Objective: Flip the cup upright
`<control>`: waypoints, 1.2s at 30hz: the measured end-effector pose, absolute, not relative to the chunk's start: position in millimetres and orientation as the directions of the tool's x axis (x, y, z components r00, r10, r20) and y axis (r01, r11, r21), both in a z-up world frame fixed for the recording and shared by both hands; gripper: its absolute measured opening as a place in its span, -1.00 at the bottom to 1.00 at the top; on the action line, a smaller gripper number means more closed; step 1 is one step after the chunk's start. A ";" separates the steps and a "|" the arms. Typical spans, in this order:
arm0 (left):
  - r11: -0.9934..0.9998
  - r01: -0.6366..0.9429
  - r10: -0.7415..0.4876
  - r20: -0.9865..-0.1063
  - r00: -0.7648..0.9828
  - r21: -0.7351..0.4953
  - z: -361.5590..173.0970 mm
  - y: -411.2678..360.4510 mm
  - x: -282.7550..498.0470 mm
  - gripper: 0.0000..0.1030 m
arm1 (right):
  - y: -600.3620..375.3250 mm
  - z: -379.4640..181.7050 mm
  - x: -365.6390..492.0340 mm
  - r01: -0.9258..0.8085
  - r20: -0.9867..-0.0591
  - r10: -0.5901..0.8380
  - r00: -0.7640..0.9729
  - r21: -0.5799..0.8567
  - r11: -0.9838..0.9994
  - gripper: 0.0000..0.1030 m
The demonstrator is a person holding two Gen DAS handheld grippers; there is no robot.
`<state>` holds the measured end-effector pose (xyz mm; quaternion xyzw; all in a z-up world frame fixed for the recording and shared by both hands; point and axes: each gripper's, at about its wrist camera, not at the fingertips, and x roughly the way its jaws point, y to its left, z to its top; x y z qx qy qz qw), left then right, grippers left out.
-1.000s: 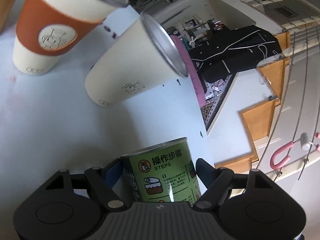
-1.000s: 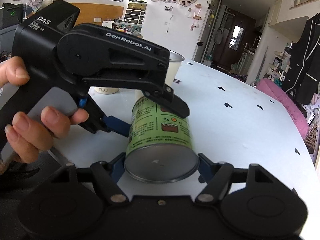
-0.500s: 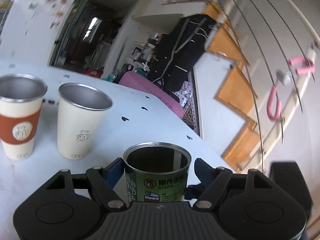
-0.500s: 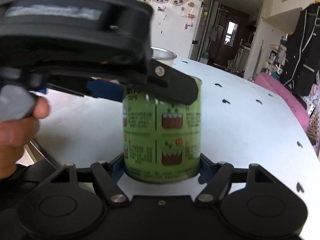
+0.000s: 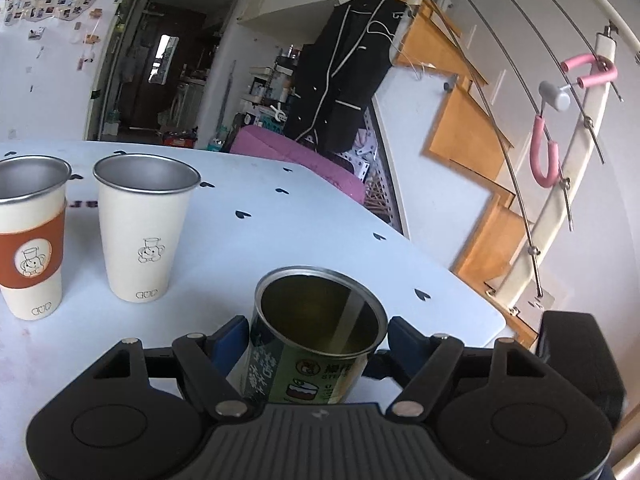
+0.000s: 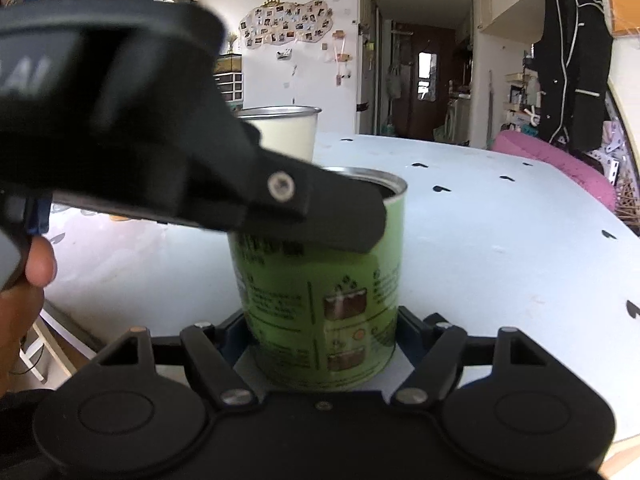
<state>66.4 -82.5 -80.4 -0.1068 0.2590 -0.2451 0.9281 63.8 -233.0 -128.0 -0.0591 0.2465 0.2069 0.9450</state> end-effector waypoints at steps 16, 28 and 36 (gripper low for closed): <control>0.838 0.443 -0.543 -0.413 0.732 -0.318 -80.6 -82.9 58.9 0.49 | -237.9 -131.6 22.6 -0.367 -0.442 0.332 0.834 0.005 0.930 0.67; 0.844 0.439 -0.534 -0.413 0.738 -0.307 -80.8 -82.7 58.7 0.49 | -243.4 -126.5 -5.5 -0.368 -0.365 0.332 0.870 -0.032 0.929 0.57; 0.850 0.426 -0.524 -0.407 0.748 -0.310 -78.8 -79.0 60.6 0.49 | -242.5 -132.3 -0.6 -0.388 -0.357 0.362 0.861 -0.002 0.922 0.25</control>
